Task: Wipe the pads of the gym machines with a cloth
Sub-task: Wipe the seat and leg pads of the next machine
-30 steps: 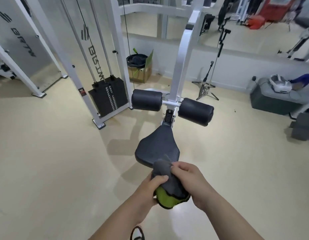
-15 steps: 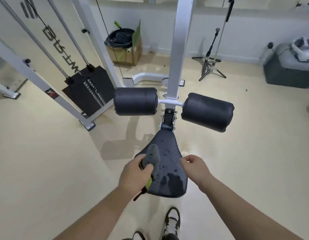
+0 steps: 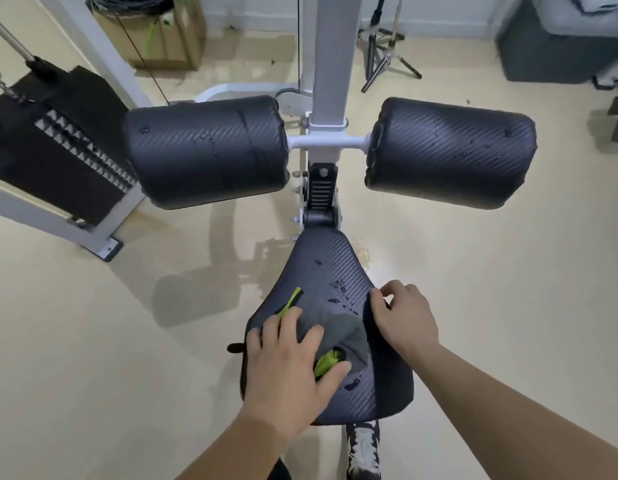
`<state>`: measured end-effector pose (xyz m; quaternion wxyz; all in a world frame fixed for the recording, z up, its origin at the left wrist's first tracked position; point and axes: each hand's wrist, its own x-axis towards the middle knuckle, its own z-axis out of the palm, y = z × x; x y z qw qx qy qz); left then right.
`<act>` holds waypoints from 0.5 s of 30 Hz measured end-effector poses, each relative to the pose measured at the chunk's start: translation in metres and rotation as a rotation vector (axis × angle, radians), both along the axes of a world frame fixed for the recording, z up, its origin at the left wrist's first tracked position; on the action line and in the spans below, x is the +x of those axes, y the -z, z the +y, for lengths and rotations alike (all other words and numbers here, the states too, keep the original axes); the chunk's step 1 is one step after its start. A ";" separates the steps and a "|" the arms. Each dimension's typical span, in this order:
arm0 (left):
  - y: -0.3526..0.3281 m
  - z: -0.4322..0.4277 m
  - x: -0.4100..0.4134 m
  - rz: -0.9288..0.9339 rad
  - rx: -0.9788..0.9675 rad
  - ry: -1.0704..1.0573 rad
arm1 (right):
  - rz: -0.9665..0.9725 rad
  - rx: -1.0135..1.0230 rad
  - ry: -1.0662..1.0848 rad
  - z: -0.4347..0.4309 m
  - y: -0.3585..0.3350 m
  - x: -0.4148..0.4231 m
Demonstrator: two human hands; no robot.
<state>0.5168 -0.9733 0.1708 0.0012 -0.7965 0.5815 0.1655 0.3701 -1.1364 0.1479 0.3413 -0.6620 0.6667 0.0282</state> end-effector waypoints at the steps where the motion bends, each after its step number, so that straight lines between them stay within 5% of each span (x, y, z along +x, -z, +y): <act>1: 0.007 0.002 -0.003 0.010 0.005 -0.016 | -0.021 -0.021 0.018 0.001 0.005 0.000; 9: 0.061 -0.074 0.049 -0.012 -0.139 0.148 | -0.214 -0.034 0.201 0.002 0.043 -0.004; 15: 0.079 -0.163 0.048 0.002 -0.099 -0.083 | -0.273 0.018 0.243 -0.001 0.054 -0.008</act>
